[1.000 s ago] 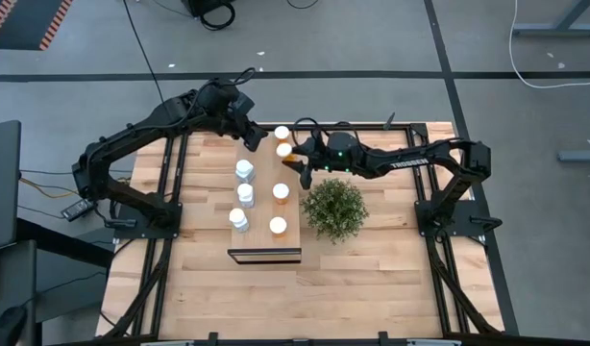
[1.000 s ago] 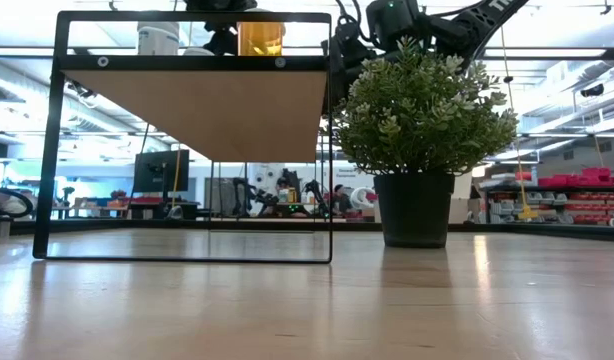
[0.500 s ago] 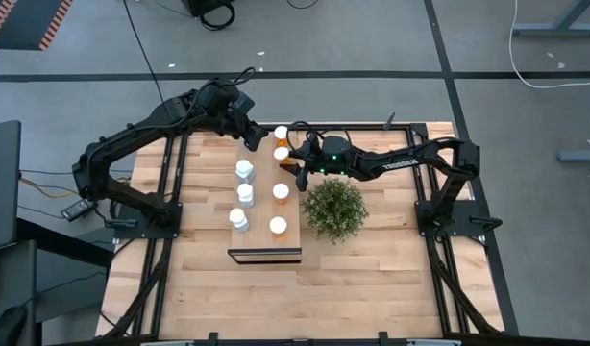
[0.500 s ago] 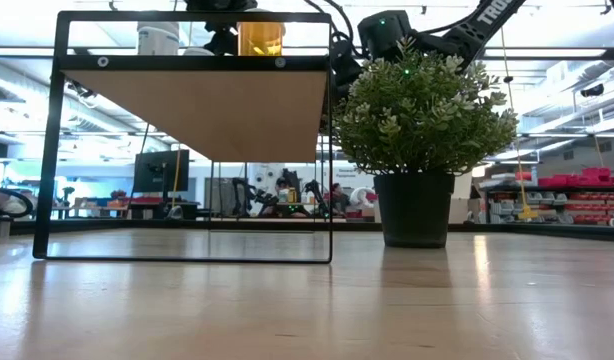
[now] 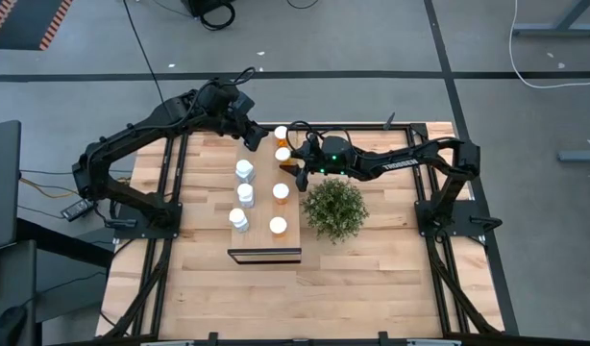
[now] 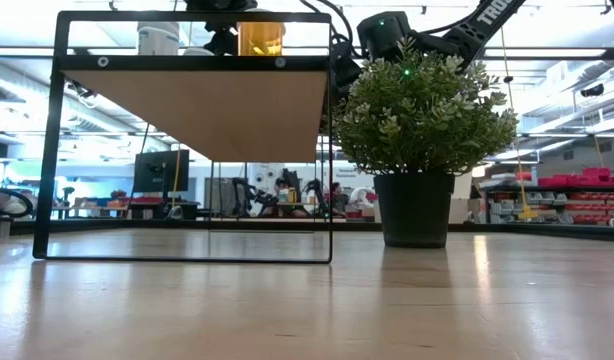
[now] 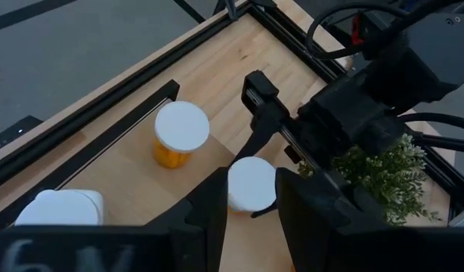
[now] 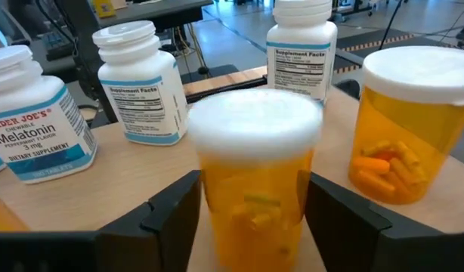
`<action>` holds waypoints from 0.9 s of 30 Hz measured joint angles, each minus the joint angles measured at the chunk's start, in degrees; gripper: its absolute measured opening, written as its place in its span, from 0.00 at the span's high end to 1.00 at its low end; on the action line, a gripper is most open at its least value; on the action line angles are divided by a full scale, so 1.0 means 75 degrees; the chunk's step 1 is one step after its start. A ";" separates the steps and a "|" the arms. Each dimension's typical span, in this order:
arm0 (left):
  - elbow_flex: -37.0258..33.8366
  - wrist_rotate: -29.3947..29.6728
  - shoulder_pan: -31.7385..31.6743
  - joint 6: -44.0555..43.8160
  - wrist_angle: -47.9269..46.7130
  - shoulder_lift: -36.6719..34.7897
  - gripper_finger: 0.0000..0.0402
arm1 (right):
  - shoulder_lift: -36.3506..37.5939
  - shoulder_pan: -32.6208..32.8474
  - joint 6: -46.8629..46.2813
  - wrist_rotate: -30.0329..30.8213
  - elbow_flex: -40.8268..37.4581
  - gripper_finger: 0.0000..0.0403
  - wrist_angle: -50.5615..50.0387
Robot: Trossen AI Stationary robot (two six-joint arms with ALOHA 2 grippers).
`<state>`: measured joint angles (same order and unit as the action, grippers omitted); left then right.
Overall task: Pick and place medicine bottles onto shelf by color
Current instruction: Put the orange pill bottle on the shelf aligned with the other orange pill bottle
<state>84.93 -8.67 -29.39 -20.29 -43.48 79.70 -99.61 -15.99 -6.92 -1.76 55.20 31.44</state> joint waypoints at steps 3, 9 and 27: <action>0.0000 0.0000 0.0000 0.0003 -0.0001 0.0000 0.70 | 0.0000 0.0000 -0.0023 0.0000 0.0000 0.38 -0.0020; 0.0000 0.0003 0.0000 0.0006 -0.0001 0.0000 0.69 | 0.0003 0.0000 -0.0089 0.0000 0.0000 0.31 -0.0014; -0.0003 0.0000 -0.0003 0.0006 -0.0024 0.0000 0.69 | 0.0207 0.0009 -0.0292 -0.0661 0.0020 0.31 -0.0231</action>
<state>84.90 -8.67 -29.41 -20.25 -43.66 79.70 -98.06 -15.92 -9.10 -6.72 55.35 29.70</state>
